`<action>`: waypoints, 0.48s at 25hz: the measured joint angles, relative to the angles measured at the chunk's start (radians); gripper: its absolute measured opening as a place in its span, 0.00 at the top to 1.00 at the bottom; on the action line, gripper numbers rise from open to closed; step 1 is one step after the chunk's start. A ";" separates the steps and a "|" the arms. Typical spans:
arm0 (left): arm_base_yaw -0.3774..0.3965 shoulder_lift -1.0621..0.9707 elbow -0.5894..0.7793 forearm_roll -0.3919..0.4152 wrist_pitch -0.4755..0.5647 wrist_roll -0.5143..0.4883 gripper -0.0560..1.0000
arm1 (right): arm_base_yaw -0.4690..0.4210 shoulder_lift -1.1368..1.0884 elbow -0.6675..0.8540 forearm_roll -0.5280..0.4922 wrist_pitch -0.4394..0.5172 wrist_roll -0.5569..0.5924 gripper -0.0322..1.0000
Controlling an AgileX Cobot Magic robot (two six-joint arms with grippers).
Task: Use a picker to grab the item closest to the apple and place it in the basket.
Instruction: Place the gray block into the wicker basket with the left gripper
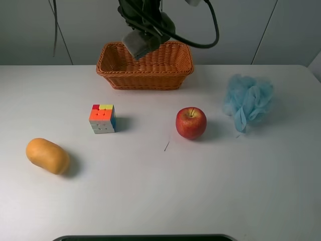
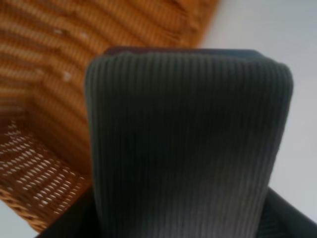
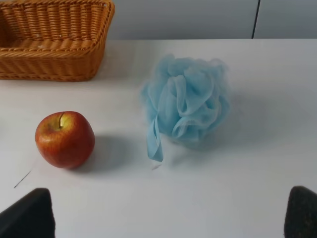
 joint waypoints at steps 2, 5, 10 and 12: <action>0.036 0.030 -0.014 -0.007 -0.048 -0.008 0.43 | 0.000 0.000 0.000 0.000 0.000 0.000 0.29; 0.087 0.092 -0.026 -0.042 -0.128 -0.010 0.43 | 0.000 0.000 0.000 0.000 0.000 0.000 0.29; 0.148 0.174 -0.026 -0.093 -0.282 -0.012 0.43 | 0.000 0.000 0.000 0.000 0.000 0.000 0.29; 0.160 0.199 -0.026 -0.105 -0.332 -0.012 0.43 | 0.000 0.000 0.000 0.000 0.000 0.000 0.29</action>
